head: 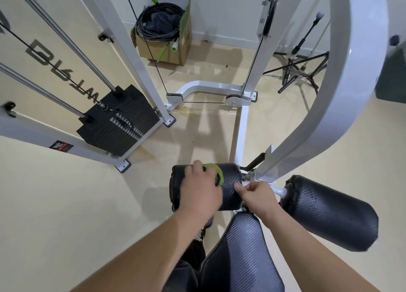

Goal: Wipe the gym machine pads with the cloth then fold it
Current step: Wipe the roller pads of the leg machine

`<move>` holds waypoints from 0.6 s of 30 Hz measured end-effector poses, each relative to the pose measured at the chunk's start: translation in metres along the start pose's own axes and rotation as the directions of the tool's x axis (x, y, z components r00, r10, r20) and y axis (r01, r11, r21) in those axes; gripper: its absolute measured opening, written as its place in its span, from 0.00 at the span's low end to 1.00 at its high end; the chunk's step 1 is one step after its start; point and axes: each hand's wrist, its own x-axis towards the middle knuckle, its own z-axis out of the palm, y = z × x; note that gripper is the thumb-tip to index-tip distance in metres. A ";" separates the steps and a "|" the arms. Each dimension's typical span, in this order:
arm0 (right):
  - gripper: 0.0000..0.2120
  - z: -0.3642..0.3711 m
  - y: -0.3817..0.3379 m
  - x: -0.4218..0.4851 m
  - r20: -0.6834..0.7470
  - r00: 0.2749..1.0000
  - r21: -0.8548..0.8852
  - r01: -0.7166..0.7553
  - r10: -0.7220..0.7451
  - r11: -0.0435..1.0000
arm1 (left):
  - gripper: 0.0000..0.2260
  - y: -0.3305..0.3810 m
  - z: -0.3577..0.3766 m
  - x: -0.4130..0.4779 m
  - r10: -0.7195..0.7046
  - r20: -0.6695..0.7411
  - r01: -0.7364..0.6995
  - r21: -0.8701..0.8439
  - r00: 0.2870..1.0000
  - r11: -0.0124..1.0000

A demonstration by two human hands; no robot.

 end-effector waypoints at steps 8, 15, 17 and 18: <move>0.13 0.001 0.009 0.013 0.068 0.997 -0.050 -0.033 0.036 0.998 | 0.17 -0.048 -0.019 0.019 0.063 0.008 -0.063 0.020 0.998 0.998; 0.24 0.005 0.007 0.018 0.128 0.992 -0.062 0.015 -0.007 0.998 | 0.18 -0.014 0.002 0.013 -0.065 -0.080 0.061 -0.053 0.995 0.997; 0.18 0.003 0.004 0.014 0.136 0.990 -0.068 0.044 -0.034 0.997 | 0.19 0.018 0.011 0.016 0.063 0.002 -0.063 -0.067 0.998 0.996; 0.16 0.003 0.005 0.013 0.136 0.989 -0.067 0.062 -0.053 0.996 | 0.19 0.029 0.012 0.019 0.128 0.050 -0.125 -0.067 0.990 0.990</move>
